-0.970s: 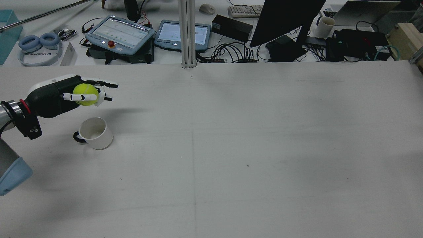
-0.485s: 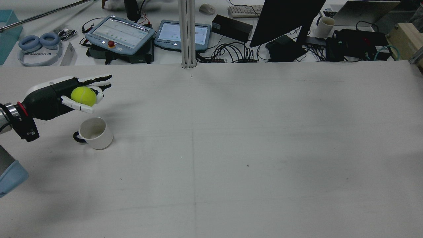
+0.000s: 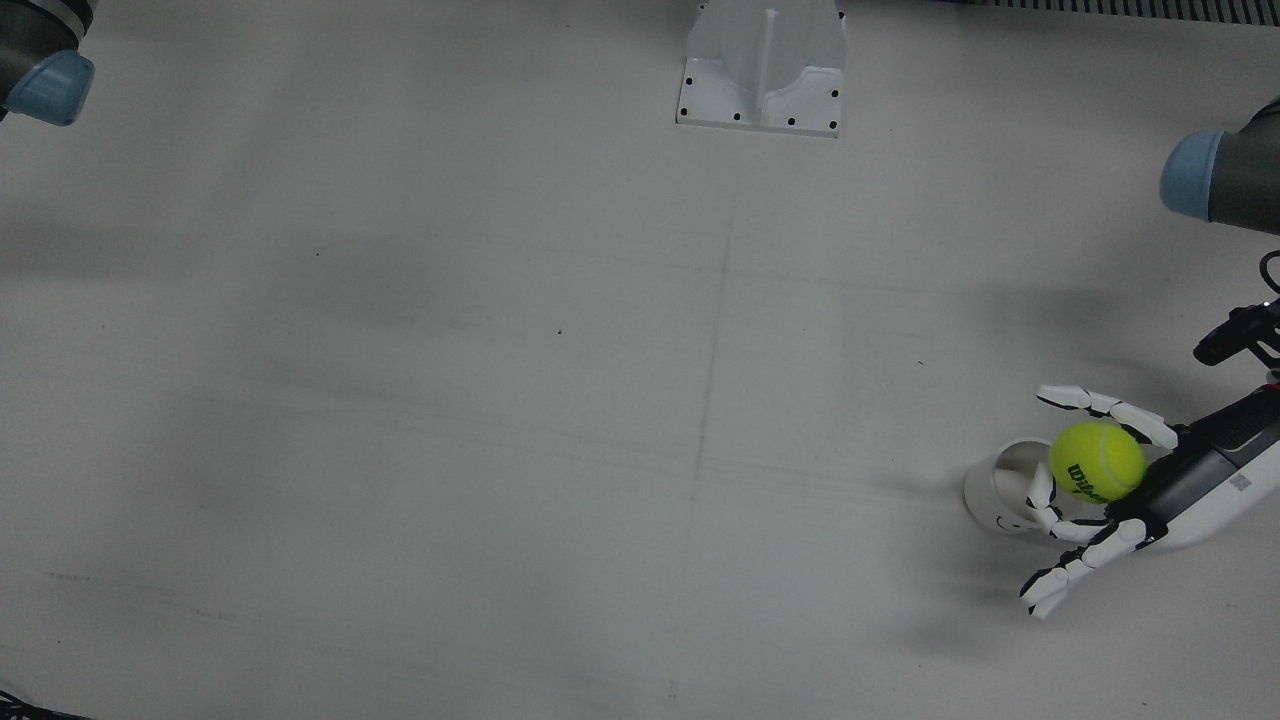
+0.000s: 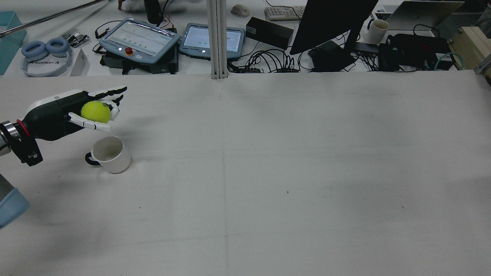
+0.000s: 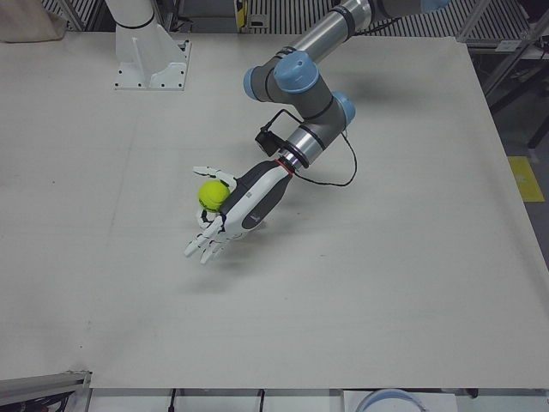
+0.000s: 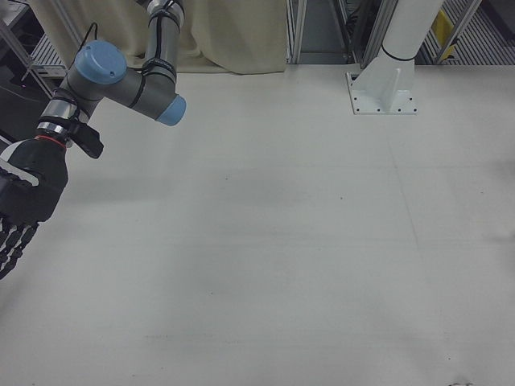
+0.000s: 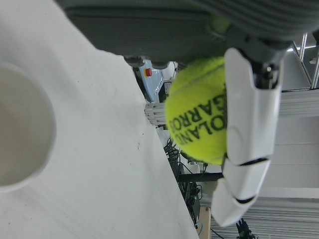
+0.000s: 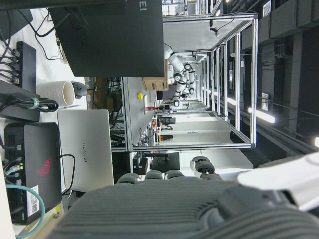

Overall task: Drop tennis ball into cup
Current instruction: 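Position the held ball above the mug opening with the left hand, then open the left hand to release the ball into the mug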

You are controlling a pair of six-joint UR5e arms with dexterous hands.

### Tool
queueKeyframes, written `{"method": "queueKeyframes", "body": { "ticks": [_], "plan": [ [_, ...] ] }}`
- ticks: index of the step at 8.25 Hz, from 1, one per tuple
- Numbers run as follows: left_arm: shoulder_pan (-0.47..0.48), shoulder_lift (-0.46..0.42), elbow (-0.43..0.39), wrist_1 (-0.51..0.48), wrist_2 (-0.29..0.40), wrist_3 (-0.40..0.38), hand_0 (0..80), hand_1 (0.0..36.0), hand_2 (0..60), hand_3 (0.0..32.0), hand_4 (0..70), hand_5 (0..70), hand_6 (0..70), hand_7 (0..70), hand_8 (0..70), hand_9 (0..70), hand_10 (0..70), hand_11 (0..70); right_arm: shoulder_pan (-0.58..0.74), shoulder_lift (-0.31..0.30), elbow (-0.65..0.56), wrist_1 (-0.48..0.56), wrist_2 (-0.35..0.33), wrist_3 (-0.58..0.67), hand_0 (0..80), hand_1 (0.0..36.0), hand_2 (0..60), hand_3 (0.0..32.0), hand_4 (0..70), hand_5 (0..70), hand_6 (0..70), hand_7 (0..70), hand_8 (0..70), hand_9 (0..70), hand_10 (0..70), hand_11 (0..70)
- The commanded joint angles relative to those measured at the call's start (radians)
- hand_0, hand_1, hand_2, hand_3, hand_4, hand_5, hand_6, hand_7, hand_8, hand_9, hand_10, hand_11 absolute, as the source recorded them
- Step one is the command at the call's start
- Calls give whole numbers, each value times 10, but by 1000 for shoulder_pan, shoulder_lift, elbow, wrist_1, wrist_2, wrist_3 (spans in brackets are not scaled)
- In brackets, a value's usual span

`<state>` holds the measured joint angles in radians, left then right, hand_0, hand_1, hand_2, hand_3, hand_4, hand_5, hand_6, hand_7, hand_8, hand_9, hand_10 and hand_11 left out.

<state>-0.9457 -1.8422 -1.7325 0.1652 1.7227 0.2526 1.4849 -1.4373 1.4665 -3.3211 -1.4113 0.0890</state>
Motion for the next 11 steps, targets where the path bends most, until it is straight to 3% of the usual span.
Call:
{"method": "queueKeyframes", "body": {
  "ticks": [1, 2, 5, 6, 7, 8, 9, 10, 11],
  "plan": [
    [1, 26, -1, -50, 5, -7, 762, 350, 0, 0, 0, 57, 2, 62, 0, 0, 0, 0, 0, 0, 0, 0, 0, 0, 0, 0, 0, 0, 0, 0, 0, 0, 0, 0, 0, 0],
    [1, 26, -4, -50, 5, -7, 657, 332, 2, 2, 0, 50, 1, 52, 0, 0, 0, 0, 0, 0, 0, 0, 0, 0, 0, 0, 0, 0, 0, 0, 0, 0, 0, 0, 0, 0],
    [-2, 28, -25, -49, 6, -13, 603, 317, 66, 0, 0, 38, 0, 71, 0, 0, 0, 0, 0, 0, 0, 0, 0, 0, 0, 0, 0, 0, 0, 0, 0, 0, 0, 0, 0, 0],
    [-4, 23, -53, -21, 6, -36, 558, 293, 128, 0, 0, 31, 1, 80, 0, 2, 0, 0, 0, 0, 0, 0, 0, 0, 0, 0, 0, 0, 0, 0, 0, 0, 0, 0, 0, 0],
    [-28, 15, -100, 35, 5, -47, 537, 283, 150, 0, 0, 23, 0, 94, 0, 4, 0, 0, 0, 0, 0, 0, 0, 0, 0, 0, 0, 0, 0, 0, 0, 0, 0, 0, 0, 0],
    [-100, -20, -107, 81, 3, -50, 524, 274, 175, 0, 0, 19, 0, 114, 0, 8, 0, 0, -2, 0, -5, 0, 0, 0, 0, 0, 0, 0, 0, 0, 0, 0, 0, 0, 0, 0],
    [-230, -108, -107, 167, 8, -46, 514, 262, 192, 0, 0, 24, 6, 112, 0, 8, 0, 0, -2, 0, -5, 0, 0, 0, 0, 0, 0, 0, 0, 0, 0, 0, 0, 0, 0, 0],
    [-272, -124, -99, 216, 5, -46, 486, 232, 180, 0, 0, 9, 1, 113, 0, 8, 0, 0, -2, 0, -3, 0, 0, 0, 0, 0, 0, 0, 0, 0, 0, 0, 0, 0, 0, 0],
    [-315, -121, -105, 240, 5, -46, 492, 230, 145, 0, 0, 6, 0, 100, 0, 6, 0, 0, -2, 0, -5, 0, 0, 0, 0, 0, 0, 0, 0, 0, 0, 0, 0, 0, 0, 0]
  ]
}}
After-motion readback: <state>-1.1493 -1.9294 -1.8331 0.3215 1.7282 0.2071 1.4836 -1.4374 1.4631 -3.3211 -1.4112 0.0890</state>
